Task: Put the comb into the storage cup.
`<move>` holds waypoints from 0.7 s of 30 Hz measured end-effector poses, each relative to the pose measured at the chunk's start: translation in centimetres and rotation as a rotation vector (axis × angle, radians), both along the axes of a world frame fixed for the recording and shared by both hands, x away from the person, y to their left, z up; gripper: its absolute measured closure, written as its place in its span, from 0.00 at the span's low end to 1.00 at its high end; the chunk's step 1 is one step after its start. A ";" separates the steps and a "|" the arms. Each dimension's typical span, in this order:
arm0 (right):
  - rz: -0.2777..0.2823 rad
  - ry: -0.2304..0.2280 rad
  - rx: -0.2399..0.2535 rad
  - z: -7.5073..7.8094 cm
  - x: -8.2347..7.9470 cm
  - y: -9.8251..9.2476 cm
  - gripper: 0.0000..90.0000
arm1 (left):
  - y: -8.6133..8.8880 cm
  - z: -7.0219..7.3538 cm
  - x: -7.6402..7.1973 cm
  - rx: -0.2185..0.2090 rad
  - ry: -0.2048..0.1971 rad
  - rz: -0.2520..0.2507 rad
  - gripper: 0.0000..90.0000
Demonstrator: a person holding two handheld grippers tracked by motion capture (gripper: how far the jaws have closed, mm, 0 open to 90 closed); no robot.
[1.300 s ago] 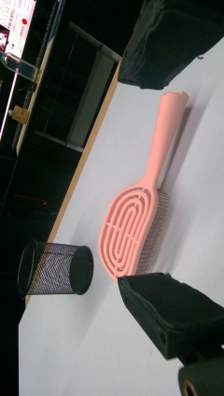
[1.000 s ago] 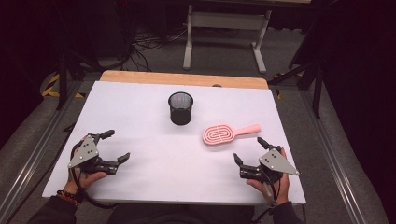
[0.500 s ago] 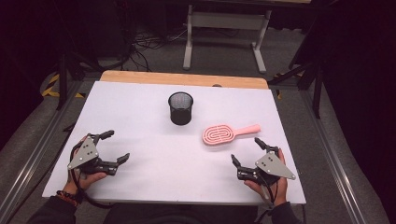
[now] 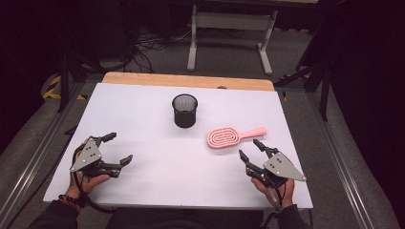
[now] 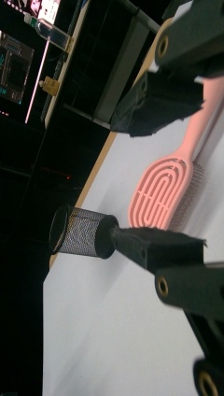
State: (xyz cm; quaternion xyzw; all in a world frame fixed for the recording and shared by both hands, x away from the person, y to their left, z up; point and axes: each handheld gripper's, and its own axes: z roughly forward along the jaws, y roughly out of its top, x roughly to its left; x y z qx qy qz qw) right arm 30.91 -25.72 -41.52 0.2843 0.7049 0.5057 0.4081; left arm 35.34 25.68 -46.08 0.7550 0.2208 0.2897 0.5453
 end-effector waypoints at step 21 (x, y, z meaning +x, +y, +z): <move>-0.224 0.164 0.006 1.1 9.0 -1.9 1.00 | -0.3 -0.3 0.1 0.004 0.015 -0.003 0.09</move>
